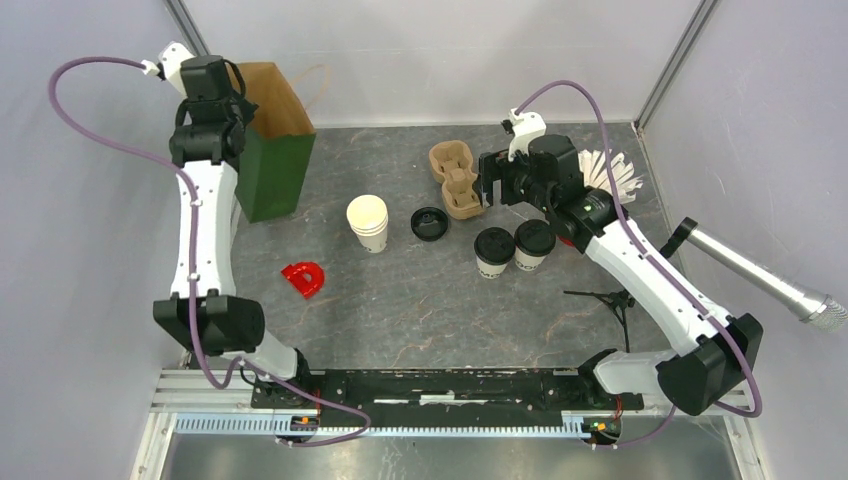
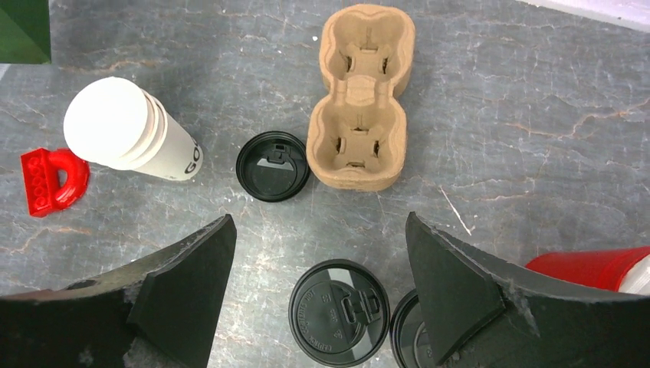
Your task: Pack the takeout coffee
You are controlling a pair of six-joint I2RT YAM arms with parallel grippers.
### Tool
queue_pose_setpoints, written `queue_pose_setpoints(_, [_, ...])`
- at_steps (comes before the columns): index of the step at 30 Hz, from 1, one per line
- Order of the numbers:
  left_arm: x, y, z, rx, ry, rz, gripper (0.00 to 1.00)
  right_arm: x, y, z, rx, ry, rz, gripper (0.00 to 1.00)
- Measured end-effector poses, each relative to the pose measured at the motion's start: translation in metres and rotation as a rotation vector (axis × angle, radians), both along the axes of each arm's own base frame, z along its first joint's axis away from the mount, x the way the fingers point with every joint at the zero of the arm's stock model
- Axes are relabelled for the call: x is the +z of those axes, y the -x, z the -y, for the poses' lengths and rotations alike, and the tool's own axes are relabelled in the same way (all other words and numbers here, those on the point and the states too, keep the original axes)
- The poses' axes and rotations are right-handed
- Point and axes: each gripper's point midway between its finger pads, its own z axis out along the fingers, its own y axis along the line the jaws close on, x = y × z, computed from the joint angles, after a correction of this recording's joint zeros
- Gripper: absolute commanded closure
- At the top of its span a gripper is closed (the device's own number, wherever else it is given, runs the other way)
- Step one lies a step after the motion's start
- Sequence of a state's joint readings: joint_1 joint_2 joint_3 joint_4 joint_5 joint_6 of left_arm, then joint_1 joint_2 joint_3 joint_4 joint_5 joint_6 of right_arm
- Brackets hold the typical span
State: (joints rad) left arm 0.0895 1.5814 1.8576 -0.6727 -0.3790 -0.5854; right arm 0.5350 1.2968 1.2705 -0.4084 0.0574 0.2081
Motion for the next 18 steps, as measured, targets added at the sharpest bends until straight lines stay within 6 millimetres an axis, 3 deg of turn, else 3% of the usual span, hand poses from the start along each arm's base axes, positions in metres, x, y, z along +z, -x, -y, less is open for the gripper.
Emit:
queue_pose_setpoints(5, [0.039, 0.029, 0.015, -0.071, 0.008, 0.072, 0.98, 0.012, -0.003, -0.004, 0.002, -0.024, 0.013, 0.12])
queue_pose_setpoints(11, [0.06, 0.068, 0.046, -0.202, 0.051, 0.091, 0.98, 0.012, -0.004, -0.01, 0.014, -0.045, -0.004, 0.12])
queue_pose_setpoints(18, [0.085, 0.114, 0.086, -0.396, 0.121, 0.09, 0.98, 0.01, -0.006, -0.004, -0.01, -0.018, -0.001, 0.11])
